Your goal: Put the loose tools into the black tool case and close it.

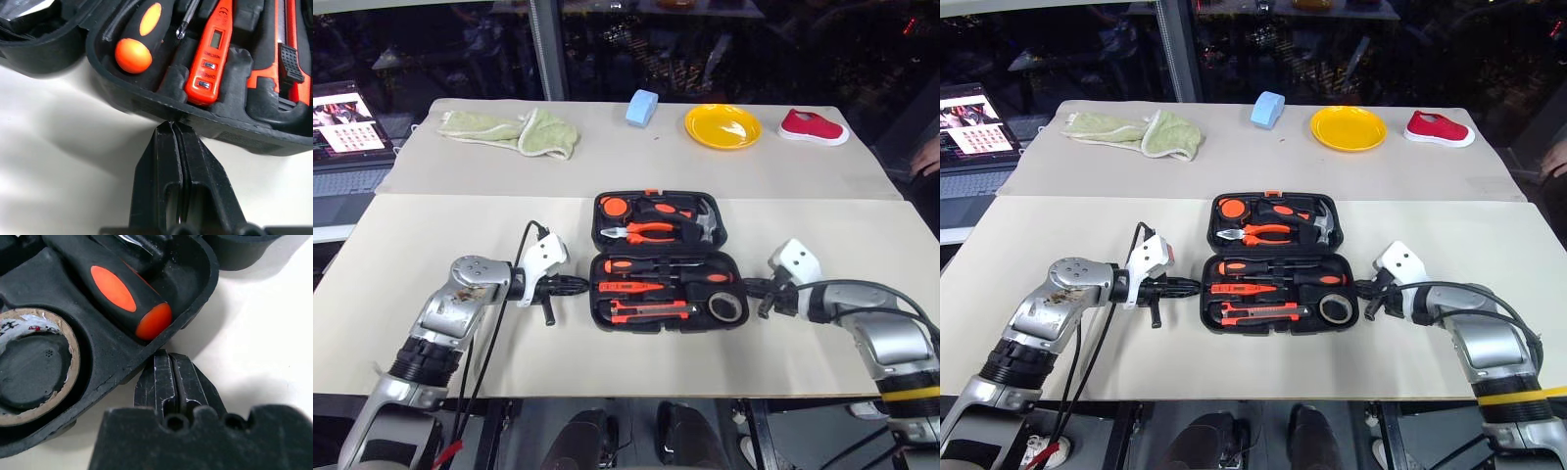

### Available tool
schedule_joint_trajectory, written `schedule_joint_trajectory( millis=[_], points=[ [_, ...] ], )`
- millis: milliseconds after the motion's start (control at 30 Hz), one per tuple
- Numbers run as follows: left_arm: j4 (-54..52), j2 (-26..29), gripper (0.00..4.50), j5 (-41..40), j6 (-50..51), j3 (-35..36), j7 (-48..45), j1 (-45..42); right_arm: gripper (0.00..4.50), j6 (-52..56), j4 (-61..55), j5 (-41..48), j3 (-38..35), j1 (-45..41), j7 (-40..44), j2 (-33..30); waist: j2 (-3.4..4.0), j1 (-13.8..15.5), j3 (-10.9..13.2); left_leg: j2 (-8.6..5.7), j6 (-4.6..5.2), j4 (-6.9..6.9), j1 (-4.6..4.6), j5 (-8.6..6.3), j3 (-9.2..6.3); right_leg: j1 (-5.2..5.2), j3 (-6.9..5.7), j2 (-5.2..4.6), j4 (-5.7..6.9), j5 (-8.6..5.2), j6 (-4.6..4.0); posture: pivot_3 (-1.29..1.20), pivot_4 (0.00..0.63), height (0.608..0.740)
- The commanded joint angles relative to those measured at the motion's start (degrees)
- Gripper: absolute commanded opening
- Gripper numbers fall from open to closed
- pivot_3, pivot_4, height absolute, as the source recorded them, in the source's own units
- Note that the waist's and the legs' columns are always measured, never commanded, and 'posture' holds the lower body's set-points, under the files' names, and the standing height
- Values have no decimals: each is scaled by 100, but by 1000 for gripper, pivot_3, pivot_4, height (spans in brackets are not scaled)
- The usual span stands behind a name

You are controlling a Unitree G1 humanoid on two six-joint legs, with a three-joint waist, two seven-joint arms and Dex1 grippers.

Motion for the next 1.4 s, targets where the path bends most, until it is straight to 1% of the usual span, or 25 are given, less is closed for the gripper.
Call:
schedule_joint_trajectory(
  millis=[33,300,400,533,633,733,833,867,967,1067,1100,1167,1200,1233,1267,1300,1333,1400],
  points=[
    [-550,28,71,-147,-107,-259,-357,135,0,54,-843,240,2,319,230,-53,0,-1,0,0,0,0,1,0,0,1,0,0,0,0,0,0,150,732],
    [-1192,434,71,-311,166,-362,-724,689,0,306,-1780,348,-297,1285,127,-119,1,-31,-1,1,-6,0,3,-4,0,2,3,1,0,0,0,0,150,732],
    [-1314,537,71,-279,254,-344,-657,891,0,580,-2112,435,-452,1622,-77,11,2,-32,-2,1,-6,-1,14,-5,0,11,4,1,-1,-1,0,0,150,732],
    [-1292,706,71,-197,248,-184,-569,1086,0,671,-2397,381,-678,2039,-215,-52,5,-26,-9,4,-9,-5,28,-7,-1,21,3,2,-2,-2,0,0,150,732],
    [-1088,917,71,-179,270,70,-540,1086,0,754,-2401,439,-945,2121,-252,-131,6,-31,-9,5,-9,-5,34,-8,-1,22,3,2,-5,-3,1,0,150,732],
    [-650,1069,71,-128,259,278,-415,913,0,855,-2448,595,-1298,2169,-153,-292,6,-40,-9,5,-9,-4,44,-8,0,26,4,3,-4,-3,1,0,150,732],
    [-320,1161,71,-204,431,424,-410,656,0,637,-2179,576,-1557,2110,124,-666,6,-35,-9,6,-14,-4,54,-6,0,34,3,2,-1,-3,1,0,150,732],
    [-171,1178,71,-264,500,478,-446,515,0,659,-1937,619,-1675,1911,169,-782,5,-39,-8,7,-14,-3,56,-6,0,38,3,3,0,-3,1,0,150,732],
    [268,1078,824,-518,902,619,-484,8,809,1099,-1283,994,-1872,1122,242,-954,-2,-51,-2,10,-8,3,65,-8,3,56,2,4,-4,-3,3,0,150,732],
    [607,772,1972,-757,1526,694,-293,-569,1839,1610,-966,1392,-1743,463,357,-957,-4,-34,-1,11,-2,4,73,-11,3,84,-2,3,-6,-2,2,0,150,732],
    [730,619,2269,-924,1961,751,-194,-811,2093,1915,-862,1574,-1691,174,304,-872,-4,-17,-1,12,-5,3,75,-10,-2,86,-4,3,-6,-2,2,0,150,732],
    [870,421,3114,-1192,2650,828,-116,-1140,2908,2369,-705,1815,-1593,-253,197,-736,-6,-4,0,11,-8,7,69,-7,-7,89,-12,3,-6,-1,2,0,150,732],
    [979,273,3453,-1302,3028,809,-62,-1359,3193,2657,-519,1920,-1466,-617,120,-590,-7,-12,-1,10,-4,11,52,-5,-8,75,-13,3,-6,1,3,0,150,732],
    [1045,183,3904,-1369,3267,784,-14,-1499,3565,2847,-392,1987,-1375,-859,65,-498,-9,-29,-1,10,8,12,51,-2,-8,71,-12,3,-2,1,2,0,150,732],
    [1154,91,4205,-1393,3478,727,35,-1650,3807,2977,-240,1985,-1249,-1096,8,-406,-9,-36,-2,9,27,14,50,4,-8,71,-12,4,-1,1,2,0,150,732],
    [1256,9,4499,-1368,3562,649,78,-1770,4215,3028,-96,1936,-1105,-1285,-27,-332,-10,-42,-2,6,36,12,40,9,-8,59,-11,2,-5,2,3,0,150,732],
    [1303,-36,4500,-1256,3420,523,99,-1819,4452,3016,17,1850,-942,-1416,-29,-301,-10,-44,-2,3,39,12,18,11,-7,29,-9,1,0,3,3,0,150,732],
    [1343,-80,4500,-1025,3102,244,110,-1847,4452,2989,246,1679,-582,-1622,34,-280,-9,-48,-2,-2,38,7,-4,13,-3,-4,-4,0,6,3,2,0,150,732]
  ],
)
